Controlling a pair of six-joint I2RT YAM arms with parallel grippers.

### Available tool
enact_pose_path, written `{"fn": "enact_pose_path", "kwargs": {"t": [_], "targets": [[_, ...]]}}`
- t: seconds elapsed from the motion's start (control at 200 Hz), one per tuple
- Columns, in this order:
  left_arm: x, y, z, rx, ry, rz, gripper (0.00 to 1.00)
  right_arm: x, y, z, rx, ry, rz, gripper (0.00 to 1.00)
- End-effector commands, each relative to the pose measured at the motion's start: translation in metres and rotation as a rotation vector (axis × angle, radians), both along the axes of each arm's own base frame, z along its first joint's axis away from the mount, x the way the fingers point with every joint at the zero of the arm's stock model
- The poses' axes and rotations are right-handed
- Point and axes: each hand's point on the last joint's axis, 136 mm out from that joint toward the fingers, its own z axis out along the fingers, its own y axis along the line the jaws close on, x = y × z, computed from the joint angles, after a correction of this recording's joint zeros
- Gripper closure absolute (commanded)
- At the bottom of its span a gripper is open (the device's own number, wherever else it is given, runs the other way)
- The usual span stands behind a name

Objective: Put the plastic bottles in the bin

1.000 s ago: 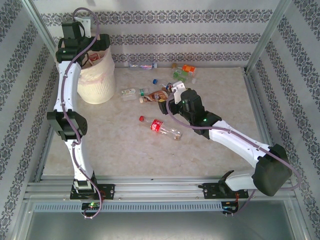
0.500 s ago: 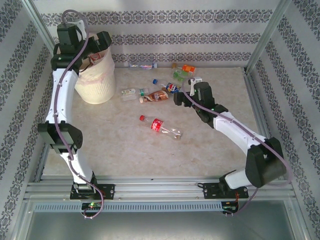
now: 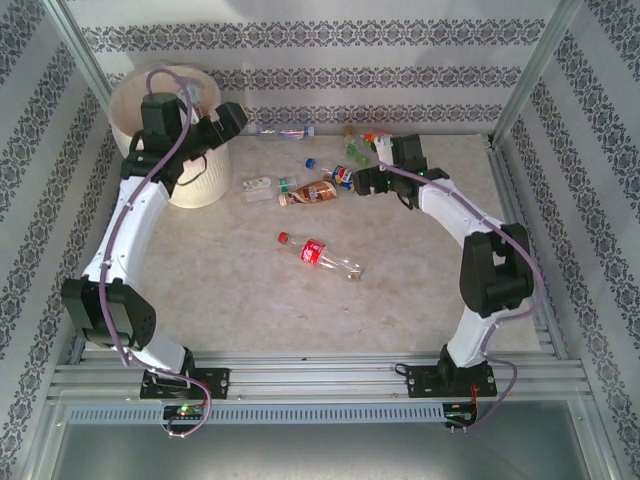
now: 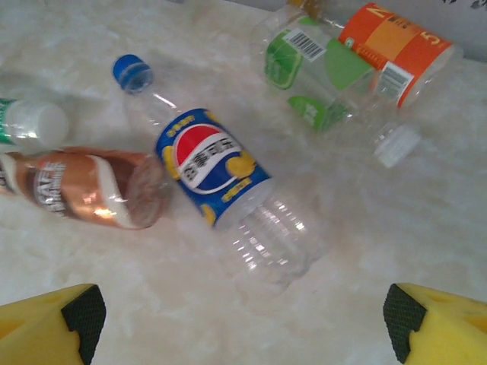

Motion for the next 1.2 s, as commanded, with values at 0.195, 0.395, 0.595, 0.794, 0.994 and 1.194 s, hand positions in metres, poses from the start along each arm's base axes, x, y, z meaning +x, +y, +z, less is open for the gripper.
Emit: {"fn": "enact_pose_path", "kwargs": {"t": [0.195,0.395,0.595,0.794,0.994,1.194], "targets": [[-0.037,-0.006,-0.026,-0.068,0.024,-0.014,0.0,0.069,-0.042,-0.043,-0.108,0.148,0.085,0.1],[-0.043,-0.002,-0.048,-0.054,0.09,0.009,0.0,0.109,-0.054,-0.07,-0.152,0.174,0.134,0.12],[-0.045,0.005,-0.055,-0.027,0.114,0.043,0.0,0.129,-0.042,-0.087,-0.142,0.129,0.202,0.13],[-0.049,0.01,-0.066,0.007,0.146,0.063,0.0,0.144,-0.034,-0.104,-0.206,0.089,0.244,0.17],[-0.05,0.013,-0.068,0.026,0.155,0.072,0.0,0.154,-0.024,-0.109,-0.287,0.041,0.284,0.18],[-0.052,0.017,-0.073,0.042,0.165,0.088,0.0,0.154,-0.011,-0.121,-0.381,0.024,0.345,0.24]]}}
